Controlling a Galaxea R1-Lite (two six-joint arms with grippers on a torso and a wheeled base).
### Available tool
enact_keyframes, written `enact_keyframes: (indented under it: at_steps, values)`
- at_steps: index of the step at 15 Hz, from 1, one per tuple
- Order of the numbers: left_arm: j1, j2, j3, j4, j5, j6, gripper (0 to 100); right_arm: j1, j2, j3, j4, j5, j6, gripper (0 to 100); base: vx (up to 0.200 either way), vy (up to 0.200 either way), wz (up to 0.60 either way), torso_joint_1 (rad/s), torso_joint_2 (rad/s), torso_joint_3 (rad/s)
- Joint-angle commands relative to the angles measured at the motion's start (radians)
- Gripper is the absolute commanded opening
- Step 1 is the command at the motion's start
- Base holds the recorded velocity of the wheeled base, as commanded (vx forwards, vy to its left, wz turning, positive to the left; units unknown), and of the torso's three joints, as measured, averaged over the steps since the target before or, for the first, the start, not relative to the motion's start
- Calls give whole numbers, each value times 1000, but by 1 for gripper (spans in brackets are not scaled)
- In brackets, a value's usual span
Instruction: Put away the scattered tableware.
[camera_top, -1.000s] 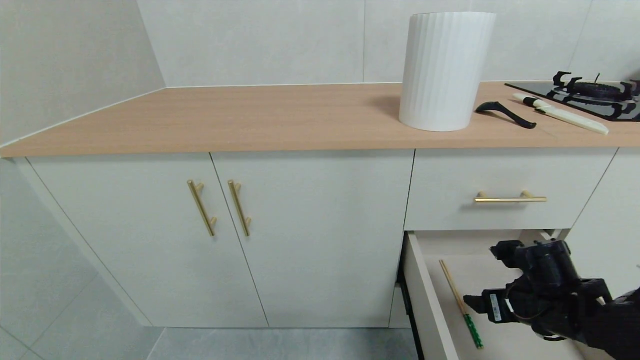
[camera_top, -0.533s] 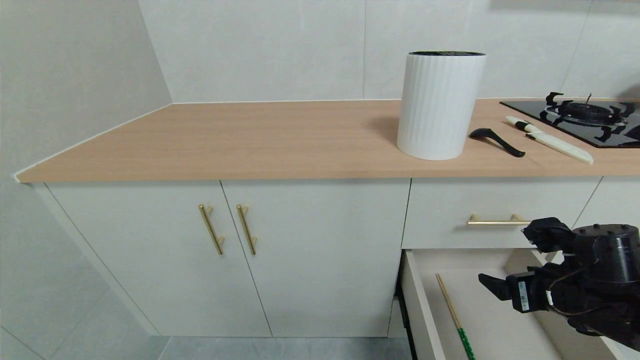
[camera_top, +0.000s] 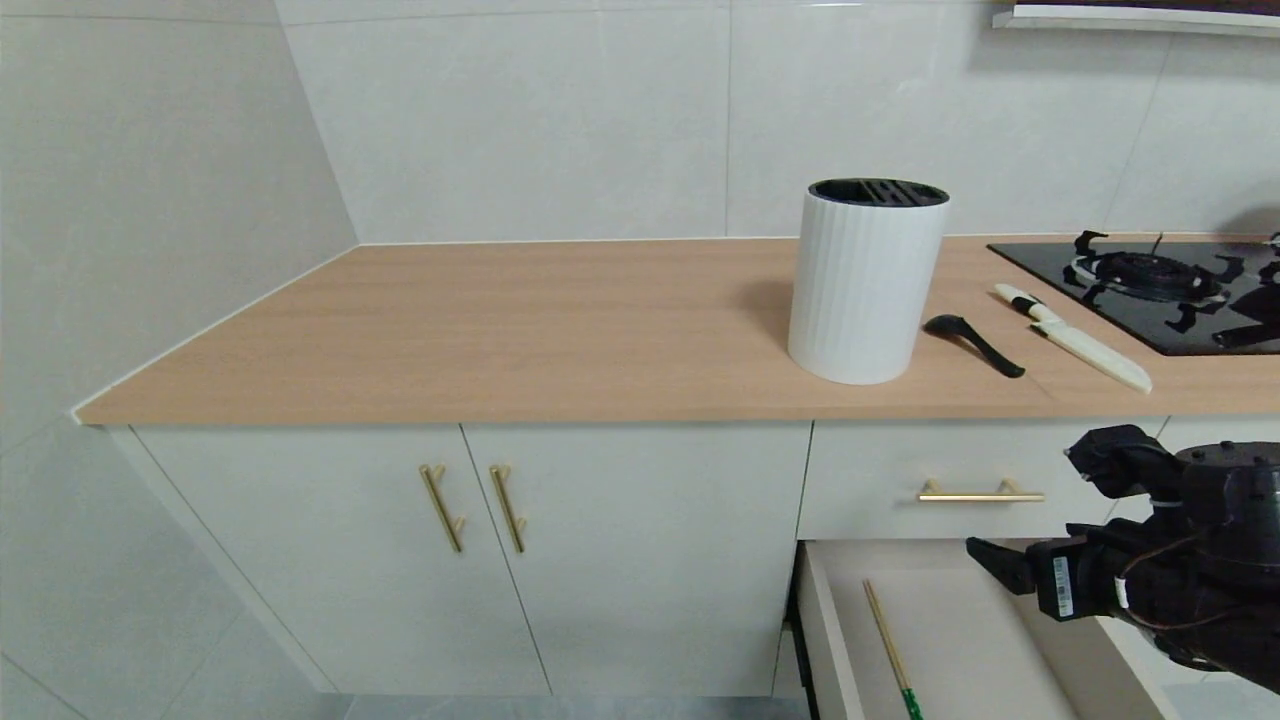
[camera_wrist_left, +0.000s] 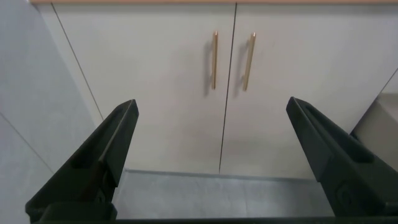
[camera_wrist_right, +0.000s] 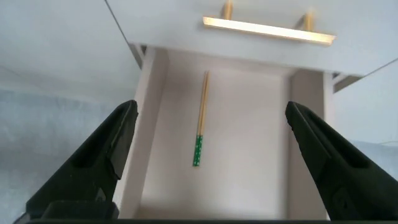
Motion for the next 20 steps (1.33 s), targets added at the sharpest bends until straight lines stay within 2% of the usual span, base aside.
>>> enact_keyframes:
  at_steps: [1, 4, 7, 8, 10, 12, 14, 20]
  values:
    - [0, 0, 0, 0, 0, 0, 100, -1, -17, -2, -1, 0, -2, 100, 0, 0, 0, 173, -471, -315]
    - [0, 0, 0, 0, 0, 0, 100, -8, -31, -8, -1, 0, -9, 100, 0, 0, 0, 181, -494, -307]
    - [0, 0, 2, -2, 0, 0, 100, -84, -29, -64, -1, 12, -58, 100, 0, 0, 0, 203, -515, -305]
    - [0, 0, 0, -2, 0, 0, 100, -140, -18, -128, 1, 49, -88, 100, 0, 0, 0, 207, -520, -305]
    - [0, 0, 2, 0, 0, 0, 100, -265, 48, -320, 56, 193, -124, 100, 0, 0, 0, 115, -261, -149]
    - [0, 0, 0, -2, 0, 0, 100, -337, 150, -541, 214, 298, -126, 100, 0, 0, 0, 32, -71, -51]
    - [0, 0, 0, 0, 0, 0, 100, -363, 250, -685, 321, 359, -155, 100, 0, 0, 0, 0, 0, 0]
    - [0, 0, 0, -2, 0, 0, 100, -367, 471, -843, 327, 374, -200, 100, 0, 0, 0, 0, 0, 0]
